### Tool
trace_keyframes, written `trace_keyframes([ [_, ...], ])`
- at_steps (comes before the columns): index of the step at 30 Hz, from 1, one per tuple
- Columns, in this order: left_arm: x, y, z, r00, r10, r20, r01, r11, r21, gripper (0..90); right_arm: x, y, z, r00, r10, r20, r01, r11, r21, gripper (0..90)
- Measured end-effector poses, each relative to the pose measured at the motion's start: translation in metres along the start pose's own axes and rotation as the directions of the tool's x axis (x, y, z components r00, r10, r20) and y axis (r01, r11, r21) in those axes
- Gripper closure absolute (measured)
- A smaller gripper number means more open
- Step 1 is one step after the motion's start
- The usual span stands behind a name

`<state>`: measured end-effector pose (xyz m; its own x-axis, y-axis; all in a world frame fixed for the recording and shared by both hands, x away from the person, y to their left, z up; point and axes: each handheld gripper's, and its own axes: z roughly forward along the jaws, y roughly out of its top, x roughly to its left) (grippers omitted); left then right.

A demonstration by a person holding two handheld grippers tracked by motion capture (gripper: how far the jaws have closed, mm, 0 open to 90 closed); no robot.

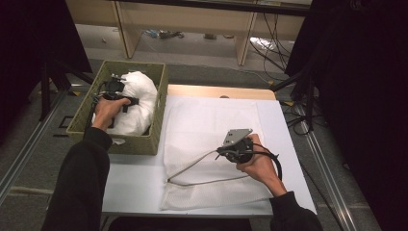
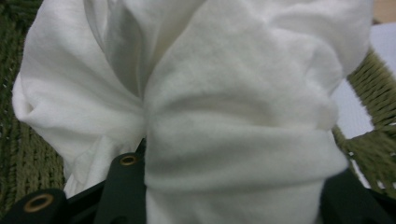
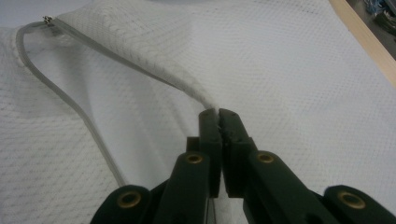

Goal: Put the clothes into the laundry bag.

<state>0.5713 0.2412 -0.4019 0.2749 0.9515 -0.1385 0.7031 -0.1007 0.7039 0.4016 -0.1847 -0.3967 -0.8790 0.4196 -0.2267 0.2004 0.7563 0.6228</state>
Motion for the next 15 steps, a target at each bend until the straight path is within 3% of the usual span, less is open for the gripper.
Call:
trace_keyframes([
  [6, 0.006, 0.011, -0.024, 0.9998, 0.007, -0.018, -0.008, 0.9989, -0.046, 51.7, -0.001, 0.0, 0.001, 0.9999, -0.003, -0.012, 0.003, 1.0, 0.004, 89.4],
  [11, 0.004, 0.019, -0.036, 1.0, 0.002, 0.001, -0.002, 0.9972, -0.075, 51.7, -0.001, 0.0, 0.002, 1.0, -0.005, -0.006, 0.005, 1.0, 0.003, 89.4],
  [12, 0.004, 0.02, -0.04, 0.9996, 0.028, -0.001, -0.028, 0.9976, -0.064, 51.6, -0.001, 0.0, 0.002, 1.0, -0.004, -0.006, 0.004, 1.0, 0.005, 89.4],
  [15, 0.002, 0.024, -0.05, 0.9993, 0.037, 0.001, -0.036, 0.9973, -0.063, 51.6, 0.0, 0.0, 0.002, 1.0, 0.001, -0.002, -0.001, 1.0, 0.004, 89.4],
])
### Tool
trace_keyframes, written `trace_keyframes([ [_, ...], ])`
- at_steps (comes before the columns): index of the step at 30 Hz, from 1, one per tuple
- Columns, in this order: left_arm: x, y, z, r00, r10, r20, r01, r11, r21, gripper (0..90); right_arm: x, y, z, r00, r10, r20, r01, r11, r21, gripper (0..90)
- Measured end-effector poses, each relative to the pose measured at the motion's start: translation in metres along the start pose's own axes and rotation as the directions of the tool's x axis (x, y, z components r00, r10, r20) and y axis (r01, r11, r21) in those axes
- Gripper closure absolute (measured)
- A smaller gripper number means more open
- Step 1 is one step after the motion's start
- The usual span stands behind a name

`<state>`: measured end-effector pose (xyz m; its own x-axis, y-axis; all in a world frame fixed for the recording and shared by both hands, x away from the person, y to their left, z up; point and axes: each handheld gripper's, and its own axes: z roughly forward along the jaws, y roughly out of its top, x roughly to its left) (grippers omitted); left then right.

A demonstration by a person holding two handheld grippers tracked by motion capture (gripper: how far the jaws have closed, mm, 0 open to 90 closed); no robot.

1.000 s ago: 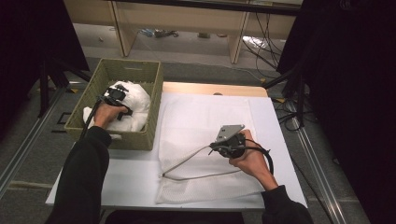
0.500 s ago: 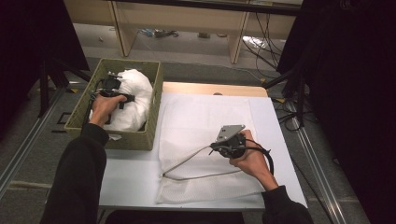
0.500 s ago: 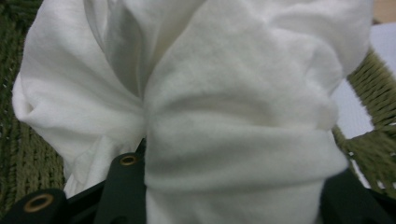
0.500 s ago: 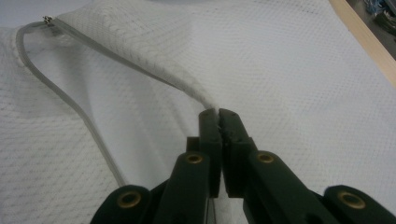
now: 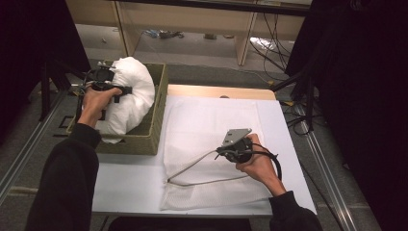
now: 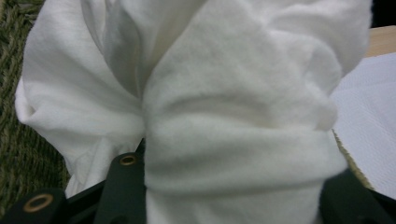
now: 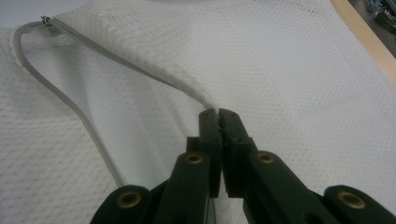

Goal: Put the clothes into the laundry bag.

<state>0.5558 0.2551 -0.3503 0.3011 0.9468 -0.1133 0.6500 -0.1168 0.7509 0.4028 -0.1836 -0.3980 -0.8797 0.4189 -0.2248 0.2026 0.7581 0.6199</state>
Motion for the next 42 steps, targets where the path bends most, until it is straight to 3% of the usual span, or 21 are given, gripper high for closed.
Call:
trace_keyframes([
  [2, -0.002, 0.004, -0.007, 0.9997, -0.025, 0.006, 0.026, 0.9989, -0.039, 51.6, 0.0, 0.0, 0.001, 0.9999, -0.003, -0.012, 0.003, 1.0, 0.005, 89.4],
  [3, -0.001, 0.006, -0.013, 0.9999, 0.005, 0.011, -0.004, 0.9995, -0.03, 51.6, 0.0, 0.0, 0.001, 0.9999, -0.002, -0.012, 0.002, 1.0, 0.006, 89.4],
  [6, -0.005, 0.014, -0.027, 0.9998, 0.004, 0.02, -0.003, 0.9974, -0.073, 51.6, -0.002, 0.0, 0.001, 1.0, 0.0, -0.005, 0.0, 1.0, -0.002, 89.4],
  [9, -0.012, 0.02, -0.047, 0.9978, 0.015, 0.065, -0.008, 0.9941, -0.108, 51.6, -0.003, 0.0, 0.003, 0.9998, -0.016, 0.008, 0.016, 1.0, -0.002, 89.4],
  [14, -0.03, 0.017, -0.079, 0.9859, 0.064, 0.154, -0.041, 0.9879, -0.15, 51.5, -0.004, 0.003, 0.003, 0.9999, -0.011, 0.008, 0.011, 1.0, -0.002, 89.4],
  [17, -0.046, 0.009, -0.1, 0.9709, 0.109, 0.213, -0.076, 0.9845, -0.158, 51.4, -0.009, 0.008, 0.003, 0.9998, -0.007, 0.02, 0.007, 1.0, -0.013, 89.4],
  [19, -0.061, 0.0, -0.113, 0.9535, 0.153, 0.26, -0.109, 0.9784, -0.176, 51.4, -0.014, 0.01, 0.003, 0.9996, -0.019, 0.021, 0.019, 0.999, -0.026, 89.4],
  [20, -0.068, -0.005, -0.119, 0.9426, 0.177, 0.283, -0.13, 0.9753, -0.179, 51.4, -0.016, 0.011, 0.004, 0.9997, -0.014, 0.019, 0.015, 0.999, -0.031, 89.4],
  [21, -0.078, -0.015, -0.128, 0.9275, 0.184, 0.325, -0.132, 0.9756, -0.175, 51.4, -0.018, 0.012, 0.003, 0.9996, -0.002, 0.029, 0.003, 1.0, -0.029, 89.4],
  [22, -0.084, -0.02, -0.132, 0.92, 0.193, 0.341, -0.138, 0.9741, -0.179, 51.4, -0.022, 0.013, 0.004, 0.9997, -0.005, 0.025, 0.006, 0.999, -0.038, 89.4],
  [23, -0.09, -0.026, -0.136, 0.9071, 0.214, 0.363, -0.155, 0.9706, -0.184, 51.3, -0.022, 0.013, 0.004, 0.9993, 0.017, 0.033, -0.016, 0.999, -0.038, 89.4],
  [24, -0.096, -0.034, -0.139, 0.8968, 0.219, 0.384, -0.159, 0.9701, -0.183, 51.3, -0.025, 0.013, 0.005, 0.9997, 0.003, 0.023, -0.002, 0.999, -0.047, 89.4],
  [28, -0.119, -0.065, -0.147, 0.8678, 0.235, 0.438, -0.179, 0.9696, -0.167, 51.2, -0.028, 0.014, 0.004, 0.9991, 0.032, 0.027, -0.03, 0.998, -0.05, 89.4],
  [30, -0.133, -0.084, -0.149, 0.849, 0.244, 0.469, -0.193, 0.969, -0.153, 51.2, -0.029, 0.014, 0.004, 0.9991, 0.032, 0.027, -0.031, 0.998, -0.05, 89.4],
  [31, -0.138, -0.09, -0.15, 0.8444, 0.24, 0.479, -0.19, 0.9703, -0.149, 51.1, -0.029, 0.014, 0.004, 0.999, 0.036, 0.025, -0.034, 0.998, -0.048, 89.4],
  [34, -0.154, -0.111, -0.149, 0.8001, 0.249, 0.546, -0.213, 0.9684, -0.13, 51.0, -0.031, 0.014, 0.003, 0.9986, 0.035, 0.039, -0.032, 0.998, -0.057, 89.4],
  [37, -0.171, -0.128, -0.144, 0.7659, 0.257, 0.589, -0.229, 0.9655, -0.123, 50.8, -0.033, 0.014, 0.003, 0.9987, 0.033, 0.038, -0.031, 0.998, -0.059, 89.3],
  [38, -0.176, -0.132, -0.143, 0.7588, 0.261, 0.597, -0.24, 0.9638, -0.116, 50.8, -0.033, 0.015, 0.003, 0.9988, 0.037, 0.034, -0.035, 0.998, -0.061, 89.4],
  [39, -0.184, -0.137, -0.141, 0.742, 0.265, 0.616, -0.257, 0.9608, -0.104, 50.8, -0.033, 0.015, 0.003, 0.9986, 0.042, 0.031, -0.04, 0.997, -0.061, 89.4],
  [41, -0.194, -0.143, -0.136, 0.7151, 0.27, 0.645, -0.277, 0.9563, -0.093, 50.6, -0.032, 0.015, 0.003, 0.9986, 0.045, 0.028, -0.044, 0.997, -0.062, 89.4],
  [42, -0.201, -0.146, -0.133, 0.7071, 0.269, 0.654, -0.288, 0.9541, -0.081, 50.5, -0.033, 0.015, 0.003, 0.9987, 0.044, 0.026, -0.042, 0.997, -0.063, 89.4],
])
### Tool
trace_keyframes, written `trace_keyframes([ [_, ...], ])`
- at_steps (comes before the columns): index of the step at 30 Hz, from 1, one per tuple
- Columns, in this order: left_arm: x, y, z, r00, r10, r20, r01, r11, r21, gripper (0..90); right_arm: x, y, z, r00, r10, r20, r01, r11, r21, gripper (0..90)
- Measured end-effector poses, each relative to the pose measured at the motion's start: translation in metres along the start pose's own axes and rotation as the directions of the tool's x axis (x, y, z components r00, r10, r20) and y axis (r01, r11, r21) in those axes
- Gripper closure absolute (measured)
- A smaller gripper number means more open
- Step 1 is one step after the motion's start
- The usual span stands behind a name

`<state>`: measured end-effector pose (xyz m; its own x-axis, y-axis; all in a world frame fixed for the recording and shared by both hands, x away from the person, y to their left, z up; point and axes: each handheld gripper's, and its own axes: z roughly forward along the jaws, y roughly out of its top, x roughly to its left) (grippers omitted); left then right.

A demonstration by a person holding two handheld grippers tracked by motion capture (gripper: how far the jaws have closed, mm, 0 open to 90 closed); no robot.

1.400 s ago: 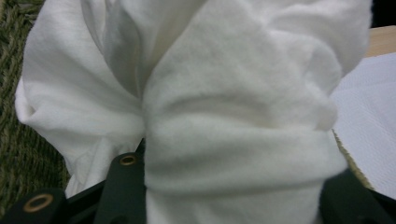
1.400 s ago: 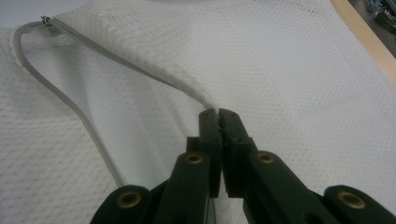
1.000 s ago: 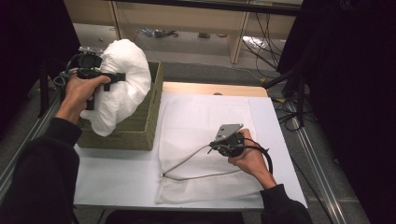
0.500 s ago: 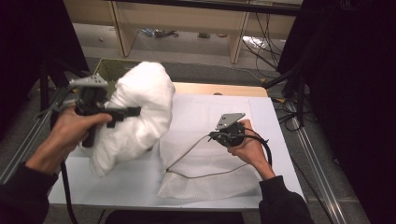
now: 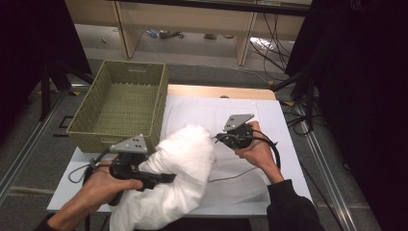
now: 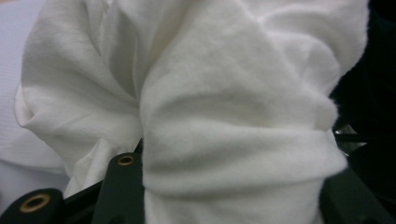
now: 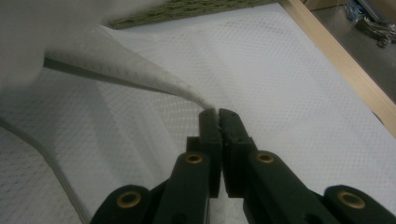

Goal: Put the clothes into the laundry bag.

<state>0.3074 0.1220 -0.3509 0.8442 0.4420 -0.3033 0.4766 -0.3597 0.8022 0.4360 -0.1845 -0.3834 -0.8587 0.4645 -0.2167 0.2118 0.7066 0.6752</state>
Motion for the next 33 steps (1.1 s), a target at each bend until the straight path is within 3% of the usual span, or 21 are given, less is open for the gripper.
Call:
trace_keyframes([
  [2, -0.005, -0.002, 0.01, 0.9996, -0.002, 0.028, 0.001, 0.9998, 0.019, 50.4, 0.0, 0.0, -0.001, 0.9996, 0.027, 0.003, -0.027, 1.0, 0.0, 89.4],
  [3, -0.008, -0.002, 0.016, 0.9991, 0.0, 0.041, -0.001, 0.9997, 0.024, 50.5, -0.002, 0.0, -0.001, 1.0, 0.0, 0.003, 0.0, 1.0, -0.01, 89.4],
  [4, -0.012, -0.001, 0.022, 0.9981, 0.005, 0.061, -0.007, 0.9994, 0.033, 50.5, -0.001, 0.0, -0.002, 0.9997, 0.022, -0.008, -0.022, 1.0, -0.013, 89.4],
  [7, -0.017, -0.002, 0.039, 0.9972, 0.003, 0.075, -0.007, 0.9983, 0.059, 50.4, -0.005, 0.0, -0.008, 0.9991, 0.025, -0.035, -0.026, 0.999, -0.028, 89.4],
  [10, -0.011, -0.006, 0.06, 0.9943, 0.009, 0.106, -0.022, 0.9929, 0.117, 50.0, -0.006, 0.001, -0.014, 0.9993, 0.027, -0.024, -0.028, 0.998, -0.054, 89.4],
  [11, -0.009, -0.007, 0.069, 0.9936, -0.011, 0.112, -0.003, 0.9918, 0.127, 49.9, -0.007, 0.002, -0.016, 0.9994, 0.018, -0.029, -0.019, 0.999, -0.045, 89.5],
  [15, -0.001, -0.006, 0.092, 0.9919, -0.021, 0.125, 0.001, 0.9876, 0.157, 49.7, -0.003, 0.006, -0.018, 0.9999, 0.008, -0.01, -0.009, 0.999, -0.048, 89.5],
  [16, 0.001, -0.004, 0.098, 0.9924, -0.023, 0.121, 0.003, 0.9872, 0.16, 49.5, -0.001, 0.006, -0.02, 0.9996, 0.024, -0.012, -0.025, 0.999, -0.042, 89.5],
  [18, 0.008, -0.002, 0.106, 0.9948, -0.043, 0.093, 0.027, 0.9863, 0.162, 49.4, -0.001, 0.008, -0.02, 0.9998, -0.01, -0.016, 0.01, 0.999, -0.047, 89.5],
  [19, 0.012, -0.001, 0.109, 0.9961, -0.038, 0.079, 0.024, 0.9867, 0.161, 49.3, 0.001, 0.009, -0.021, 1.0, 0.005, -0.007, -0.006, 0.999, -0.043, 89.5],
  [22, 0.023, 0.003, 0.106, 0.9984, -0.056, -0.007, 0.057, 0.988, 0.144, 49.3, 0.003, 0.008, -0.026, 1.0, -0.003, -0.005, 0.003, 0.999, -0.038, 89.5],
  [25, 0.033, 0.008, 0.099, 0.9954, -0.032, -0.091, 0.044, 0.989, 0.141, 47.9, 0.006, 0.009, -0.03, 0.9996, -0.001, -0.028, 0.0, 0.999, -0.034, 89.5],
  [27, 0.036, 0.009, 0.099, 0.9922, -0.005, -0.124, 0.025, 0.9868, 0.16, 46.5, 0.008, 0.01, -0.03, 0.9998, 0.001, -0.018, -0.001, 0.999, -0.037, 89.6],
  [28, 0.036, 0.009, 0.103, 0.9919, -0.007, -0.127, 0.027, 0.9864, 0.162, 46.2, 0.008, 0.011, -0.029, 0.9999, -0.015, -0.004, 0.015, 0.999, -0.036, 89.6],
  [29, 0.035, 0.009, 0.108, 0.9929, -0.005, -0.119, 0.026, 0.9846, 0.173, 45.9, 0.009, 0.013, -0.03, 0.9998, -0.003, -0.02, 0.002, 1.0, -0.024, 89.6],
  [31, 0.033, 0.01, 0.119, 0.9964, 0.002, -0.084, 0.015, 0.9793, 0.202, 45.3, 0.01, 0.013, -0.028, 1.0, 0.001, -0.008, -0.001, 1.0, -0.029, 89.6],
  [33, 0.033, 0.011, 0.133, 0.9977, 0.029, -0.062, -0.012, 0.9691, 0.247, 45.3, 0.011, 0.013, -0.029, 0.9997, 0.003, -0.023, -0.004, 1.0, -0.022, 89.6],
])
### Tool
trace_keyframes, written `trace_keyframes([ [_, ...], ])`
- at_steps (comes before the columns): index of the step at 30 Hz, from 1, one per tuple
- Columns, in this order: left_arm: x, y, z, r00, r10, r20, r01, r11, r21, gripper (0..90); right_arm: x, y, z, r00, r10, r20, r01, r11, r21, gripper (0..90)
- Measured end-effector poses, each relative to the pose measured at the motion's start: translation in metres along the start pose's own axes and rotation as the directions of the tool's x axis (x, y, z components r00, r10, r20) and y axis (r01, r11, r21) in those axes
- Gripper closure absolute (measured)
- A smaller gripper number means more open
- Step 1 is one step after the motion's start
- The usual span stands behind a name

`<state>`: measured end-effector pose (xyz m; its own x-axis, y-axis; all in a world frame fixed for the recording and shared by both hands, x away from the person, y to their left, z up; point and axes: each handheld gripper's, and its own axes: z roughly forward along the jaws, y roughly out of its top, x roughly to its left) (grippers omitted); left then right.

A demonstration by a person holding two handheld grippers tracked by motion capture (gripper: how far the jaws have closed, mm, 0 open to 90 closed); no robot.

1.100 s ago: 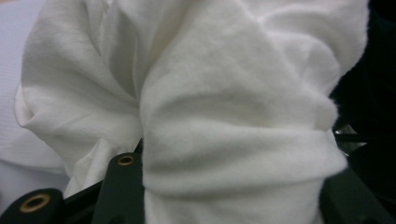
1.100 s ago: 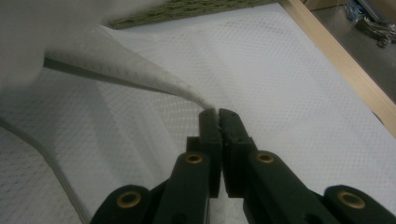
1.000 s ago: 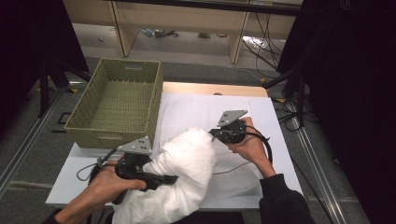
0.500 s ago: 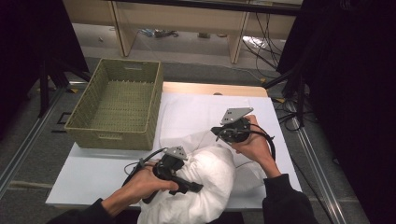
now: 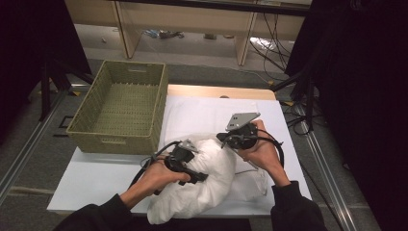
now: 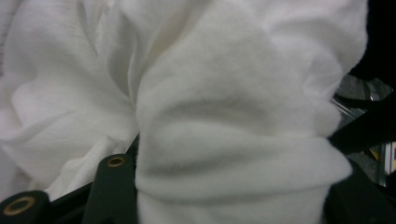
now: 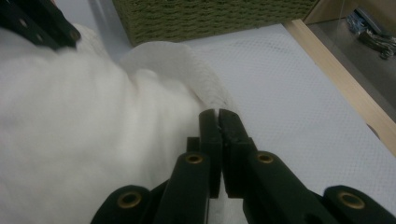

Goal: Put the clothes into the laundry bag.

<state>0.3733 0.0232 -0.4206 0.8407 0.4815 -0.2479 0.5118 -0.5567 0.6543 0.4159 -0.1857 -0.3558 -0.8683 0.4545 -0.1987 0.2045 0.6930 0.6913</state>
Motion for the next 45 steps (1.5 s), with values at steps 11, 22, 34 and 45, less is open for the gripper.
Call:
trace_keyframes([
  [11, 0.033, 0.024, 0.031, 0.9909, -0.13, -0.034, 0.127, 0.9885, -0.082, 40.8, 0.004, 0.003, -0.013, 0.9992, -0.039, -0.003, 0.039, 0.999, -0.025, 89.6],
  [22, 0.028, 0.021, 0.019, 0.9945, -0.104, -0.012, 0.101, 0.9879, -0.117, 18.5, 0.002, -0.009, -0.011, 0.9999, -0.01, -0.004, 0.01, 1.0, -0.004, 89.5],
  [34, 0.017, -0.009, -0.036, 0.9949, 0.007, -0.1, -0.019, 0.9928, -0.118, 15.4, 0.001, -0.008, -0.01, 0.9998, -0.02, 0.008, 0.02, 1.0, -0.012, 89.5],
  [45, 0.018, -0.019, 0.012, 0.9976, -0.067, 0.018, 0.068, 0.9889, -0.132, 57.4, 0.006, -0.007, -0.007, 0.9997, -0.023, 0.002, 0.023, 1.0, 0.008, 89.5],
])
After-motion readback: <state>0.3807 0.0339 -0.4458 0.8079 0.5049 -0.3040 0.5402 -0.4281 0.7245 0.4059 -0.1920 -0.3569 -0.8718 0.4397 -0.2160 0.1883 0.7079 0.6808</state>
